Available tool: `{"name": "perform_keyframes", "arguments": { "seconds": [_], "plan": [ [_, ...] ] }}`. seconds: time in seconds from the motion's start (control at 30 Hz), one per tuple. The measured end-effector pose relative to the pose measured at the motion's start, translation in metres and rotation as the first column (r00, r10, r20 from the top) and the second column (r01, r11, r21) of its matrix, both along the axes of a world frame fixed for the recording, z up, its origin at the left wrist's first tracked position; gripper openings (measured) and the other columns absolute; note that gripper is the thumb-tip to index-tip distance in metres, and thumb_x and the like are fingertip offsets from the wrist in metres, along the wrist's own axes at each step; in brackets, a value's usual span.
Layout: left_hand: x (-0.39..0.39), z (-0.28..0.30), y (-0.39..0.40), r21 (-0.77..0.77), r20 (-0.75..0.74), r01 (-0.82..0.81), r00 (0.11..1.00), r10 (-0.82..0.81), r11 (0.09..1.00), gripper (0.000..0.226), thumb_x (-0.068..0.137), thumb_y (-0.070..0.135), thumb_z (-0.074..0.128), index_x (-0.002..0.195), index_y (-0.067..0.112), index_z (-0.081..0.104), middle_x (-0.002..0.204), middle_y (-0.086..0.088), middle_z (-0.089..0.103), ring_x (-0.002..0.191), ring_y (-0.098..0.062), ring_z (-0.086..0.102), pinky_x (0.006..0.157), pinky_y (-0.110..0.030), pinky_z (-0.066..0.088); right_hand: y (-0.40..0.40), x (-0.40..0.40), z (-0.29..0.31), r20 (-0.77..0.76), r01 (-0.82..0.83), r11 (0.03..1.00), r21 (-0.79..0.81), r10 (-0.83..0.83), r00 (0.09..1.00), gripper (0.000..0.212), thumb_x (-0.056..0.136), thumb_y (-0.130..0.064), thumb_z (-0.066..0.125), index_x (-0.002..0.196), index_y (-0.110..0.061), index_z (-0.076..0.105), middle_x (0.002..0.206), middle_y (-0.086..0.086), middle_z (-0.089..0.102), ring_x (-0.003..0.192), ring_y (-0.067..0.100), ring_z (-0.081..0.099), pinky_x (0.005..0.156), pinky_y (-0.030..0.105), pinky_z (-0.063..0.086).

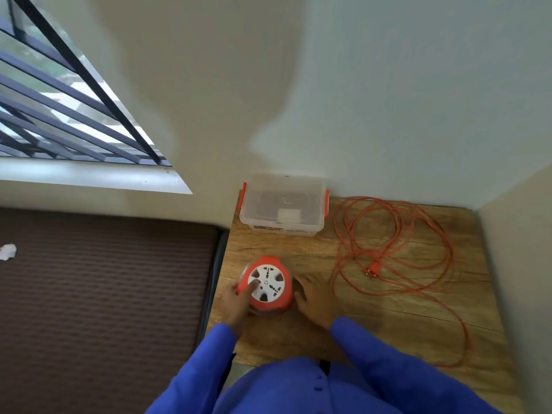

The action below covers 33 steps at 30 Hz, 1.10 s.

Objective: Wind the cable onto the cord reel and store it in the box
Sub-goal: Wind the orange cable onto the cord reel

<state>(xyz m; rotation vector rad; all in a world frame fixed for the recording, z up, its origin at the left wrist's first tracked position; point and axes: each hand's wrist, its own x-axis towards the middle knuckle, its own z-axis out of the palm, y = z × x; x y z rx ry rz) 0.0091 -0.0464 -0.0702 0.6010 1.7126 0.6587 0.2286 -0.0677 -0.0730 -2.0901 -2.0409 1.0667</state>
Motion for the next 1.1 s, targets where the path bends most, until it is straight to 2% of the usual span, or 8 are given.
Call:
{"name": "perform_keyframes", "arguments": {
  "seconds": [0.2, 0.4, 0.53, 0.67, 0.77, 0.93, 1.0, 1.1],
  "plan": [
    [-0.003, 0.012, -0.014, 0.225, 0.046, 0.038, 0.998, -0.050, 0.974, 0.051, 0.082, 0.049, 0.086, 0.122, 0.022, 0.071, 0.107, -0.007, 0.084, 0.089, -0.018, 0.084, 0.070, -0.034, 0.069, 0.003, -0.005, 0.019, -0.054, 0.062, 0.998, 0.022, -0.061, 0.997, 0.056, 0.111, -0.037, 0.050, 0.163, -0.021, 0.039, 0.166, 0.005, 0.043, 0.153, 0.023, 0.039, 0.128, 0.040, 0.030],
    [0.014, 0.042, -0.010, 0.397, -0.104, 0.186, 0.982, -0.157, 0.899, 0.032, 0.090, 0.063, 0.079, 0.108, 0.038, 0.076, 0.098, 0.014, 0.083, 0.087, -0.012, 0.081, 0.077, -0.038, 0.069, 0.000, -0.016, 0.068, -0.007, -0.225, 0.952, 0.210, 0.231, 0.973, 0.051, 0.109, -0.037, 0.048, 0.159, -0.028, 0.047, 0.157, 0.014, 0.048, 0.133, 0.032, 0.058, 0.107, 0.047, 0.056],
    [0.010, 0.064, 0.007, 0.455, -0.098, 0.252, 0.967, -0.233, 0.854, 0.037, 0.091, 0.063, 0.075, 0.105, 0.029, 0.080, 0.096, 0.007, 0.084, 0.085, -0.015, 0.082, 0.076, -0.035, 0.069, 0.003, -0.004, 0.095, 0.148, -0.432, 0.842, 0.324, 0.406, 0.902, 0.050, 0.102, -0.035, 0.064, 0.151, -0.025, 0.057, 0.148, 0.022, 0.057, 0.129, 0.041, 0.062, 0.101, 0.056, 0.059],
    [0.010, 0.088, 0.026, 0.533, -0.184, 0.380, 0.924, -0.335, 0.756, 0.031, 0.088, 0.062, 0.077, 0.095, 0.032, 0.081, 0.085, 0.004, 0.082, 0.075, -0.016, 0.079, 0.072, -0.027, 0.067, 0.003, 0.016, 0.107, 0.412, -0.650, 0.664, 0.369, 0.510, 0.755, 0.068, 0.084, -0.037, 0.085, 0.146, -0.036, 0.056, 0.144, 0.017, 0.060, 0.123, 0.034, 0.067, 0.091, 0.046, 0.062],
    [0.015, 0.104, 0.036, 0.551, -0.277, 0.499, 0.866, -0.416, 0.669, 0.037, 0.085, 0.067, 0.075, 0.094, 0.032, 0.078, 0.084, 0.008, 0.080, 0.073, -0.012, 0.076, 0.069, -0.015, 0.060, 0.001, 0.021, 0.114, 0.496, -0.687, 0.631, 0.361, 0.494, 0.714, 0.074, 0.085, -0.029, 0.085, 0.150, -0.038, 0.050, 0.152, 0.024, 0.053, 0.132, 0.038, 0.062, 0.092, 0.048, 0.061],
    [0.036, 0.131, 0.045, 0.578, -0.364, 0.595, 0.800, -0.476, 0.558, 0.034, 0.084, 0.068, 0.074, 0.103, 0.040, 0.077, 0.091, 0.014, 0.082, 0.087, -0.003, 0.078, 0.076, -0.019, 0.062, 0.006, 0.018, 0.133, 0.539, -0.676, 0.636, 0.371, 0.446, 0.715, 0.077, 0.067, -0.026, 0.098, 0.134, -0.040, 0.064, 0.126, 0.020, 0.069, 0.116, 0.036, 0.070, 0.087, 0.049, 0.063],
    [0.039, 0.141, 0.045, 0.582, -0.284, 0.551, 0.827, -0.485, 0.598, 0.031, 0.086, 0.073, 0.068, 0.103, 0.049, 0.077, 0.098, 0.019, 0.082, 0.091, -0.002, 0.079, 0.080, -0.024, 0.064, 0.008, 0.020, 0.143, 0.498, -0.626, 0.661, 0.414, 0.411, 0.763, 0.079, 0.060, -0.029, 0.103, 0.132, -0.038, 0.071, 0.120, 0.019, 0.072, 0.110, 0.037, 0.073, 0.084, 0.050, 0.064],
    [0.044, 0.149, 0.036, 0.503, 0.284, 0.289, 0.835, -0.472, 0.814, 0.051, 0.089, 0.079, 0.062, 0.127, 0.047, 0.075, 0.121, 0.001, 0.082, 0.108, -0.026, 0.081, 0.087, -0.048, 0.068, 0.014, 0.024, 0.157, 0.371, -0.535, 0.685, 0.495, 0.390, 0.843, 0.070, 0.070, -0.022, 0.099, 0.133, -0.030, 0.072, 0.124, 0.022, 0.069, 0.113, 0.042, 0.070, 0.087, 0.055, 0.066]
  ]
}}
